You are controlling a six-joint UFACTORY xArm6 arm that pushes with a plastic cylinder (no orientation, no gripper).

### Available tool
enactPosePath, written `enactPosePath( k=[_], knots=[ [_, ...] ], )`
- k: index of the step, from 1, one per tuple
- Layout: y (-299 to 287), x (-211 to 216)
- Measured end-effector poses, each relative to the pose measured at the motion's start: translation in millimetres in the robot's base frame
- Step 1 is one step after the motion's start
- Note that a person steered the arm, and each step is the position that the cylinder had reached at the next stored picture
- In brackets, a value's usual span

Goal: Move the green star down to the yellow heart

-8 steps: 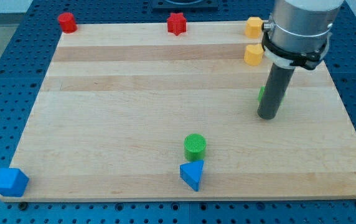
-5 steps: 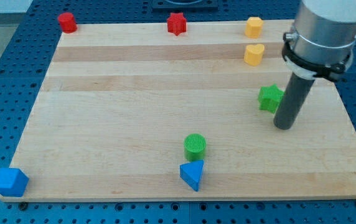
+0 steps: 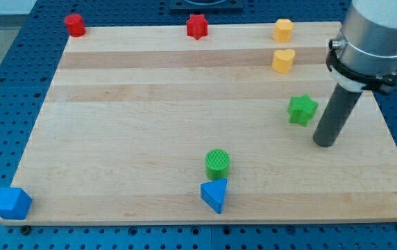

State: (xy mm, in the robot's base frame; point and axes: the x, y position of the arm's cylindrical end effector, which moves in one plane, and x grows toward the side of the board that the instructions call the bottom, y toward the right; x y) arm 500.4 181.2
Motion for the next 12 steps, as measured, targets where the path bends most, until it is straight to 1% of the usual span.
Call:
enactPosePath(
  k=[2,4,8,12],
  knots=[
    [-10,-3],
    [-10,-31],
    [-10,-46],
    [-17,-76]
  ],
)
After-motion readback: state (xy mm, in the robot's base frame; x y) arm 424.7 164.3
